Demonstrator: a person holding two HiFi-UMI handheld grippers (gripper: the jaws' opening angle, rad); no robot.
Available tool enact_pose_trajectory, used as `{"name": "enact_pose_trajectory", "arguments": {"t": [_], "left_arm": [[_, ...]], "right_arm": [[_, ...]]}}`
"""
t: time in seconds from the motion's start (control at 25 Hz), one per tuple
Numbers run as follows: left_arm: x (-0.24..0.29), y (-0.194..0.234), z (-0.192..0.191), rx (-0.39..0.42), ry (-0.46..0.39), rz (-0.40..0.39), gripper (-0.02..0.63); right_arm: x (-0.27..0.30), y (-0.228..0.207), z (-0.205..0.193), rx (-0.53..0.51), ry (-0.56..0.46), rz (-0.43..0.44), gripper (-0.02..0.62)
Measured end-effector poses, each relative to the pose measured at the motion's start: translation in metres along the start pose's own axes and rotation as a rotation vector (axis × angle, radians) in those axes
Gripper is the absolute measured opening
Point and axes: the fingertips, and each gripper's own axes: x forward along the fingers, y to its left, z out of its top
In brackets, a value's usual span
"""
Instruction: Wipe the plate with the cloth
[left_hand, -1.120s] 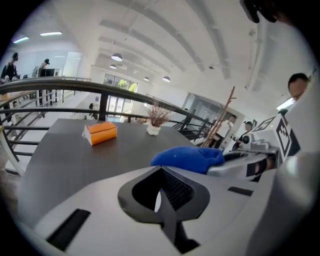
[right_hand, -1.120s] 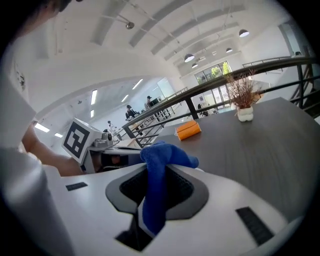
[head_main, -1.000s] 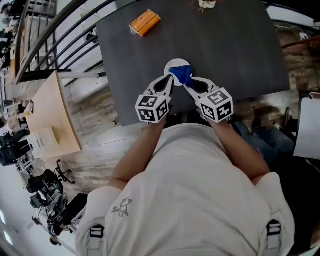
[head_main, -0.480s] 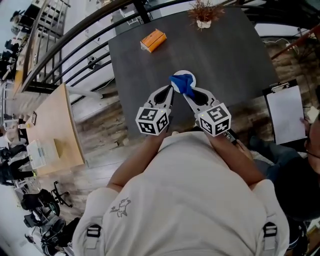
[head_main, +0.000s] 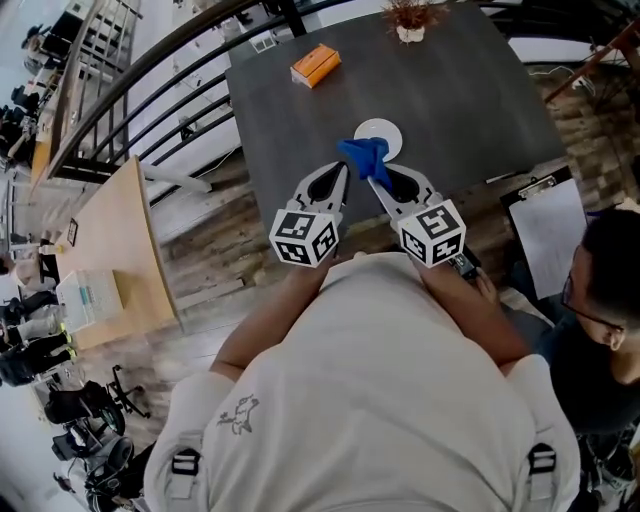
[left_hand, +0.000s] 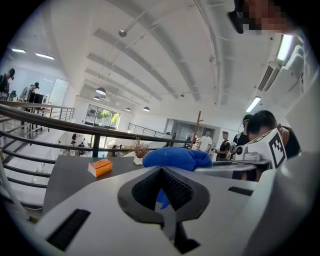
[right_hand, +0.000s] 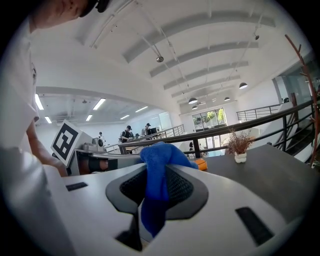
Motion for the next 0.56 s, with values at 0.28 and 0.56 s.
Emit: {"name": "enact_pose_trajectory", "arguments": {"t": [0.28, 0.56], "left_arm": [[-0.012, 0.003, -0.002, 0.007, -0.018, -0.02, 0.008], [-0.009, 0.005, 0.0, 0.011, -0.031, -0.028, 0.007]], "right_arm": [[0.002, 0.014, -0.001, -0.01, -0.015, -0.016, 0.084], [0.005, 0.011, -0.001, -0.012, -0.02, -0.031, 0.084]]}}
